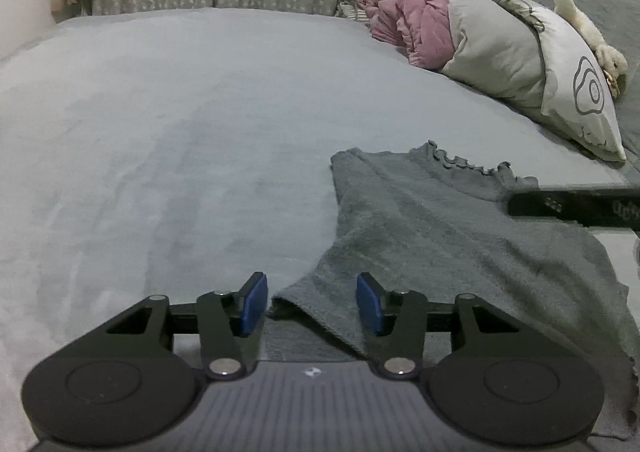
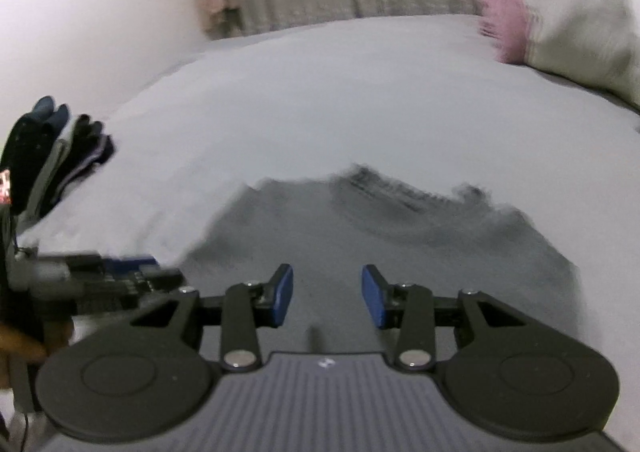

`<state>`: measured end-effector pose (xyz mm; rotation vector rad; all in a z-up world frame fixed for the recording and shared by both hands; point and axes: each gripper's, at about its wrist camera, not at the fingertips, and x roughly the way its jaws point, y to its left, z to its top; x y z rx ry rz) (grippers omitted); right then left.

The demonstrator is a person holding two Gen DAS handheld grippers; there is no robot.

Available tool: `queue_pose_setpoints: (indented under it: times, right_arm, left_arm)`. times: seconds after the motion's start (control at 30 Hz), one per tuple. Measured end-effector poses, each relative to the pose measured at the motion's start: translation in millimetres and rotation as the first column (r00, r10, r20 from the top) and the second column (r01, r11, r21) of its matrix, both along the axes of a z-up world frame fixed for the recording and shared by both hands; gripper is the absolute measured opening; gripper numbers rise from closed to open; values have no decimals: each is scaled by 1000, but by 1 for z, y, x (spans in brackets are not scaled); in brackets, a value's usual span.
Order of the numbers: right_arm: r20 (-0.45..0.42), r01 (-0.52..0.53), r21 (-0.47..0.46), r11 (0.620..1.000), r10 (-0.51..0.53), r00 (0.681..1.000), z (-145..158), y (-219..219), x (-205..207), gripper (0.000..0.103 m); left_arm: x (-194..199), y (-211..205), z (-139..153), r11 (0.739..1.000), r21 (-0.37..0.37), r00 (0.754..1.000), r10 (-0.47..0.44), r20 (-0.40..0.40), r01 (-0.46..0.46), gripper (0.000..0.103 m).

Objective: Fold clothes

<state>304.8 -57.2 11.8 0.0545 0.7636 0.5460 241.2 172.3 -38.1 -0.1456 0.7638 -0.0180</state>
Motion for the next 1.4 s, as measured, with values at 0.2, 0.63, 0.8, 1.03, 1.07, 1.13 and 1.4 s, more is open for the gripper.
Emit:
queue_pose_setpoints:
  times: [0.2, 0.63, 0.8, 1.03, 1.07, 1.13, 1.4]
  right_arm:
    - [-5, -83, 9, 996, 83, 997, -2, 73, 38, 36]
    - [-35, -88, -91, 992, 85, 996, -35, 122, 68, 17]
    - [9, -71, -69, 995, 72, 997, -34, 123, 63, 4]
    - [118, -18, -48, 999, 24, 993, -32, 124, 57, 2]
    - [114, -13, -52, 999, 19, 993, -35, 125, 59, 2]
    - [99, -11, -76, 997, 18, 995, -43, 130, 63, 2]
    - [62, 40, 25, 999, -42, 997, -36, 111, 68, 29]
  left_arm:
    - [1, 11, -4, 999, -34, 999, -35, 4, 36, 42]
    - [4, 22, -9, 996, -78, 999, -39, 6, 39, 38]
    - [2, 23, -9, 996, -77, 999, -47, 17, 48, 23]
    - [-1, 20, -8, 999, -36, 999, -24, 36, 25, 5]
    - [-1, 19, -9, 999, -30, 999, -20, 26, 21, 5]
    - [1, 19, -11, 999, -31, 1000, -25, 15, 25, 7]
    - [0, 37, 2, 996, -81, 999, 32, 19, -31, 34]
